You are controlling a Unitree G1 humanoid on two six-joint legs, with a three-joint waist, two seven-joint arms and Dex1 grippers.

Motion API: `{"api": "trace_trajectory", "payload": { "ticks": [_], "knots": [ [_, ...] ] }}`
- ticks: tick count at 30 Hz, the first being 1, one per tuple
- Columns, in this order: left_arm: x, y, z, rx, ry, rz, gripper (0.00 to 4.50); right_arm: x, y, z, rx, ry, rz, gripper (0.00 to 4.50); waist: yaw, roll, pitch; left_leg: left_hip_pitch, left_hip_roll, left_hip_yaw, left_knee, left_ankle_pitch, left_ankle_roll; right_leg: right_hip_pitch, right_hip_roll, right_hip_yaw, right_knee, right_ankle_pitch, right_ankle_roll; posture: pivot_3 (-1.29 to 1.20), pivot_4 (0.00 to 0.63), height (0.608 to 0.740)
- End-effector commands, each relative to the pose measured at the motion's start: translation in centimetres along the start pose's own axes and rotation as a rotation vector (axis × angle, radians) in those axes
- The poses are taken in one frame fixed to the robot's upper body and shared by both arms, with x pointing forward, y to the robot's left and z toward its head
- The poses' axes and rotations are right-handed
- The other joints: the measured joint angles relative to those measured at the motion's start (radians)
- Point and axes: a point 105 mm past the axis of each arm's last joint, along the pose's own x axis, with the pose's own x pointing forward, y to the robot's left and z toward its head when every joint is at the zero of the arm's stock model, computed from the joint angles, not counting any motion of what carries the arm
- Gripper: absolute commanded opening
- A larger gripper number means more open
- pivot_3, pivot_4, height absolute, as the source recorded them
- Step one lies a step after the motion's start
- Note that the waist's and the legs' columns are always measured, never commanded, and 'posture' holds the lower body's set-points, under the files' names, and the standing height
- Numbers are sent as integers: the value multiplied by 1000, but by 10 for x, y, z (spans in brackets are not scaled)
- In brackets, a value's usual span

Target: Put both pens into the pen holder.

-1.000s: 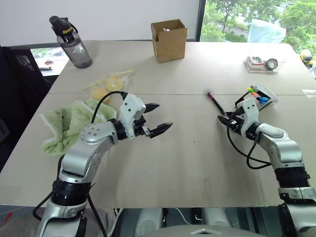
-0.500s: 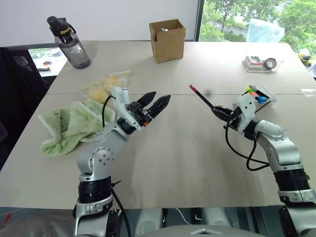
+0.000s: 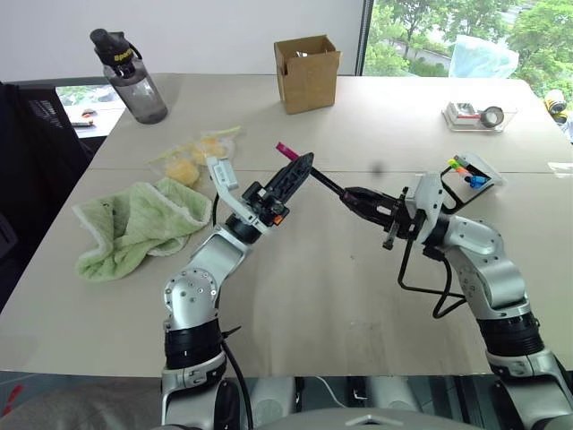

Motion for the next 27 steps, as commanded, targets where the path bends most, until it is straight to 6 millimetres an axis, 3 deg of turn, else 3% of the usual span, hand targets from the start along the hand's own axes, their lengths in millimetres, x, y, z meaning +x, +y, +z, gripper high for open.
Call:
{"api": "trace_trajectory", "payload": {
  "ticks": [1,5,7,9,10,12,16,27],
  "knots": [
    [6,-19,4,20,-3,-88,2801,2,2,13,-42,-50,9,0,0,0,0,0,0,0,0,0,0,0,0,0,0,0,0,0,150,736],
    [7,-24,5,25,-4,-117,795,2,3,11,-38,-45,3,0,0,0,0,0,0,0,0,0,0,0,1,0,0,0,0,0,150,736],
    [8,-24,6,39,2,-120,46,1,2,7,-24,-21,-2,0,0,0,0,0,0,0,0,0,0,0,1,0,0,0,0,0,150,736],
    [7,-23,5,60,21,-115,46,-1,6,-3,25,67,36,0,0,0,0,0,0,0,0,0,0,0,1,0,0,0,0,0,150,736],
    [7,-20,1,97,61,-102,0,-3,9,-7,31,101,51,1020,0,0,0,0,0,0,0,0,0,0,1,0,0,0,0,0,150,736],
    [6,-13,-11,196,163,-71,0,-4,7,-10,48,126,28,1775,0,0,0,0,0,0,0,0,0,0,1,0,0,0,0,0,150,736],
    [5,-6,-23,342,269,-67,0,-10,8,-19,116,212,18,3700,1,0,0,0,-1,0,0,0,0,0,3,0,0,0,0,0,150,736],
    [9,-13,-44,658,532,-187,0,3,16,-11,401,367,25,3700,0,0,0,-1,0,-1,-1,0,1,0,-1,0,-1,0,0,0,150,736]
  ]
}}
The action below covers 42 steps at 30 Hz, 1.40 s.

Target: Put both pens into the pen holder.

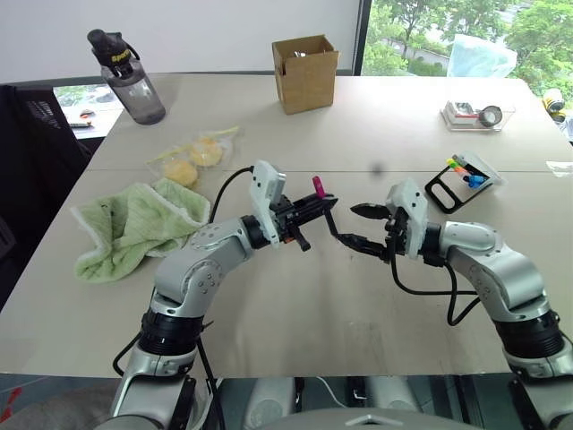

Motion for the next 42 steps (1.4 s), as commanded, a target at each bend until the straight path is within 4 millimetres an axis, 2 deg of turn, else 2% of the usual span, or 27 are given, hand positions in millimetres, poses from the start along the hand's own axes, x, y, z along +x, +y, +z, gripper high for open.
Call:
{"api": "trace_trajectory", "payload": {
  "ticks": [1,6,7,10,12,15,19,22,23,24,28,29,34,37,42],
  "knots": [
    [6,-13,19,123,-5,-59,0,5,6,20,61,-33,-2,3700,0,0,0,0,0,0,0,0,0,0,0,0,0,0,0,0,150,736],
    [11,-27,31,149,-3,-93,0,13,11,15,84,21,-3,3700,2,0,0,-1,0,0,0,0,1,0,-1,0,-1,0,0,0,150,736],
    [11,-28,31,151,5,-100,0,14,11,16,84,18,-6,3466,2,0,0,-1,0,-1,0,0,1,0,-1,-1,-2,0,0,0,150,736],
    [12,-26,26,156,42,-113,0,13,10,20,69,4,-19,2486,1,0,0,-2,0,-1,0,0,1,0,0,0,-2,0,0,0,150,736],
    [13,-23,24,152,48,-115,0,12,8,22,64,-3,-29,1283,0,0,0,-1,0,-1,0,0,1,0,1,-1,-1,0,0,0,150,736],
    [13,-20,22,145,49,-114,0,10,7,24,53,-9,-38,81,0,0,0,-1,0,-1,0,-1,2,0,2,-1,-1,0,0,0,150,736],
    [13,-16,20,138,48,-110,0,8,5,29,17,-27,-54,81,0,0,0,-1,0,-1,0,-1,2,0,2,-1,-1,0,0,0,150,736],
    [10,-23,31,94,-29,-160,0,8,5,36,-46,-65,-58,81,0,0,0,-1,0,-1,0,-1,2,-1,2,-1,-1,0,0,0,150,736],
    [9,-25,36,78,-57,-175,981,8,5,37,-56,-75,-60,81,0,0,0,-1,0,-1,0,-1,2,-1,2,-1,-1,0,0,0,150,736],
    [8,-25,40,75,-70,-177,1255,7,2,40,-85,-88,-72,81,0,0,0,-2,0,-1,0,-1,2,-1,2,-1,-1,0,0,0,150,736],
    [4,-20,49,84,-112,-119,3281,0,-20,48,-192,-155,-187,81,0,0,0,-1,0,-1,0,-1,2,-1,2,-1,-1,0,1,0,150,736],
    [2,-21,50,82,-114,-120,3599,-4,-28,50,-212,-167,-223,81,-1,0,0,-1,0,-1,0,-1,1,-1,2,-1,-1,0,1,0,150,736],
    [-7,-11,60,124,-135,-53,3599,-36,-65,66,-485,-226,-403,81,1,0,0,-2,-1,0,0,0,0,-1,3,-1,-1,0,1,0,150,736],
    [-7,-9,61,159,-122,-35,3599,-64,-85,79,-610,-241,-532,81,1,0,0,-2,-1,0,0,0,0,-1,3,-1,-2,0,1,0,150,736],
    [-1,-14,61,196,-105,-37,3599,-109,-111,85,-831,-150,-700,81,3,0,1,-2,-1,1,0,0,-1,-1,2,0,-3,0,1,0,150,736]
  ]
}}
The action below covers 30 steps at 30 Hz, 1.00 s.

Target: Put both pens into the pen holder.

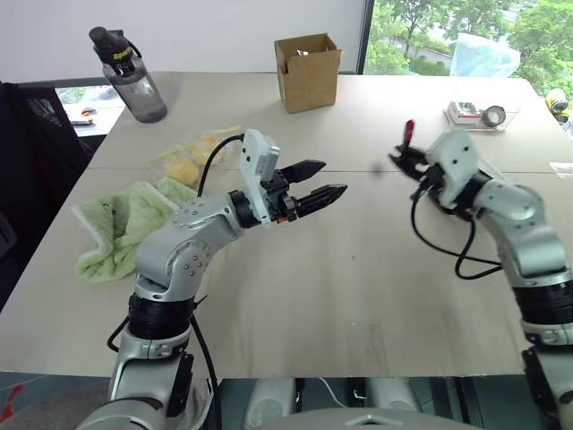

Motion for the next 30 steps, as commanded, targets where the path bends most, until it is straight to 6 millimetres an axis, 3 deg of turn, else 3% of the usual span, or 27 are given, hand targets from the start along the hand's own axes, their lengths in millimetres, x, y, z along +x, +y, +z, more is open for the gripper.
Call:
{"api": "trace_trajectory", "payload": {
  "ticks": [1,4,8,30],
  "knots": [
    [5,-10,14,80,-31,-26,3599,-16,-32,5,-169,-6,-85,81,-2,0,0,0,0,0,0,0,0,0,0,0,0,0,0,0,150,736],
    [7,-11,12,108,-9,-31,3599,-29,-46,-7,-196,59,-109,81,-3,0,0,1,1,1,0,0,0,0,-2,1,1,0,0,0,150,736],
    [7,-8,14,133,-10,-21,3599,-39,-40,-22,-187,121,-52,81,-5,0,0,1,1,1,0,0,0,0,-1,2,1,0,0,0,150,736],
    [-1,-24,17,154,-45,-124,3599,-33,-30,-38,-150,223,50,81,-7,1,1,2,1,4,0,0,0,0,-2,3,2,0,0,0,150,736]
  ]
}}
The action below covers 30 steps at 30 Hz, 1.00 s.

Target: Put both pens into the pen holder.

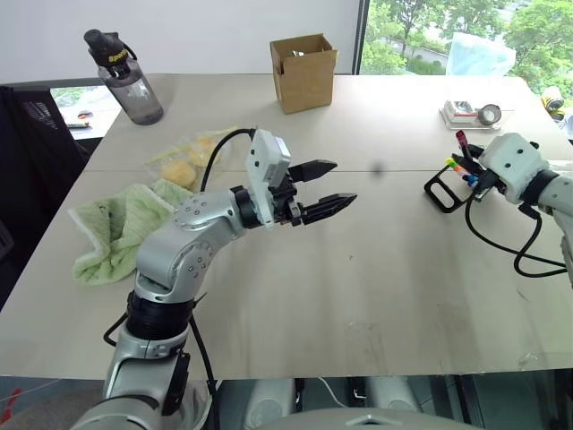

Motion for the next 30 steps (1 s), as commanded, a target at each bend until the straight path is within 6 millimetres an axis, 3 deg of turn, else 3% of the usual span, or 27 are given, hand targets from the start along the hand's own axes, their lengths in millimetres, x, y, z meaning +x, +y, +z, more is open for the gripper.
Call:
{"api": "trace_trajectory", "payload": {
  "ticks": [1,11,20,30],
  "knots": [
    [-1,-8,14,52,-49,-25,3599,-2,-13,8,-45,-10,-27,81,1,0,0,0,0,0,0,0,0,0,0,0,0,0,0,0,150,736],
    [-2,-11,14,48,-55,-35,3599,4,-23,-4,-89,52,-54,81,1,0,0,0,0,1,0,0,0,0,0,0,0,0,0,0,150,736],
    [-2,-10,13,49,-52,-36,3641,3,-24,-10,-83,84,-69,4444,1,0,0,0,0,1,0,0,0,0,0,0,0,0,0,0,150,736],
    [1,-10,14,54,-49,-39,3641,1,-28,-3,-48,28,-112,4483,1,0,0,0,0,1,0,0,0,0,0,0,0,0,0,0,150,736]
  ]
}}
